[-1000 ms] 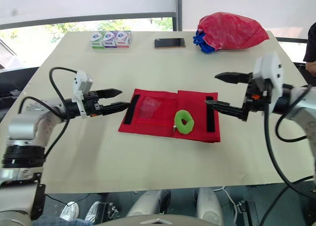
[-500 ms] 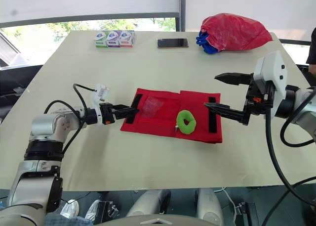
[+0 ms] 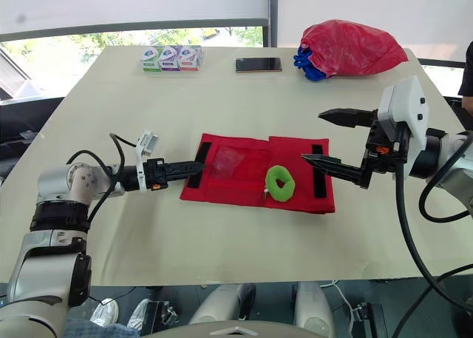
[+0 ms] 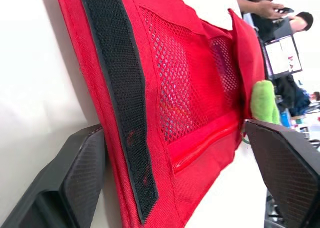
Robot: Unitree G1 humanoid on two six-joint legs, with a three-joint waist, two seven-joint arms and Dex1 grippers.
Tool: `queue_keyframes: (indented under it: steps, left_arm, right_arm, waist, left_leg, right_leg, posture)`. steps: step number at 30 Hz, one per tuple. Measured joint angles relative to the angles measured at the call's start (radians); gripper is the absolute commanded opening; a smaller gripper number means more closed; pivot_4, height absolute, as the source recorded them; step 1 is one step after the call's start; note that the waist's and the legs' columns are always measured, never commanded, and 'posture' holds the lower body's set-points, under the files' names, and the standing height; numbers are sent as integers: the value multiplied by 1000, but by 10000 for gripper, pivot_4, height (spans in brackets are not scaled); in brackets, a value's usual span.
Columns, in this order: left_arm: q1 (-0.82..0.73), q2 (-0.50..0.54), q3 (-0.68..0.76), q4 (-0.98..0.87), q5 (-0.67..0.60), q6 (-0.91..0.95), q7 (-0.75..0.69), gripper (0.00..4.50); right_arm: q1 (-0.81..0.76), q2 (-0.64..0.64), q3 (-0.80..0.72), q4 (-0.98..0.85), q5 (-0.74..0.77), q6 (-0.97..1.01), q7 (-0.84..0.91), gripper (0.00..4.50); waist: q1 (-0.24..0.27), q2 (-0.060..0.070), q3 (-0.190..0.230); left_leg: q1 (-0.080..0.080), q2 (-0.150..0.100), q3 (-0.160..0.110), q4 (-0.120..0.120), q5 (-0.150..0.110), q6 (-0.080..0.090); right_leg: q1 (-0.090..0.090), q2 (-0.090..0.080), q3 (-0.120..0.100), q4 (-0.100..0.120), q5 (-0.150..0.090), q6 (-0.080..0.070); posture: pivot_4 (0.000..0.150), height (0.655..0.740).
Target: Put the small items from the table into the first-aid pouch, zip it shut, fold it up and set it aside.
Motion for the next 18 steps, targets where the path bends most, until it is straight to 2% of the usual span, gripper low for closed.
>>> queue_keyframes:
  steps: [3, 7, 14, 18]
  left_arm:
    - [18, 1, 0, 10, -11, 4, -18, 21668]
    - [23, 4, 11, 8, -27, -1, -31, 1844]
    - [43, 25, 42, -40, -64, -11, -65, 821]
    - [103, 154, 6, -75, -60, -62, -195, 821]
  right_arm:
    - [1, 0, 1, -7, 5, -1, 1, 45000]
    - [1, 0, 11, -14, 5, -3, 1, 45000]
    - [-1, 4, 41, -14, -5, -15, 1, 45000]
    - [-1, 10, 78, -9, -48, -24, -3, 45000]
  waist:
    - [0, 0, 0]
    - [1, 0, 0]
    - [-3, 0, 0]
    - [-22, 0, 0]
  left_leg:
    - [0, 0, 0, 0, 0, 0]
    - [0, 0, 0, 0, 0, 0]
    - [0, 0, 0, 0, 0, 0]
    - [0, 1, 0, -1, 0, 0]
  right_leg:
    - [0, 0, 0, 0, 0, 0]
    - [0, 0, 0, 0, 0, 0]
    - [0, 0, 0, 0, 0, 0]
    - [-1, 0, 1, 0, 0, 0]
  posture:
    - [1500, 7400]
    - [1500, 7400]
    - [1500, 7400]
    - [1500, 7400]
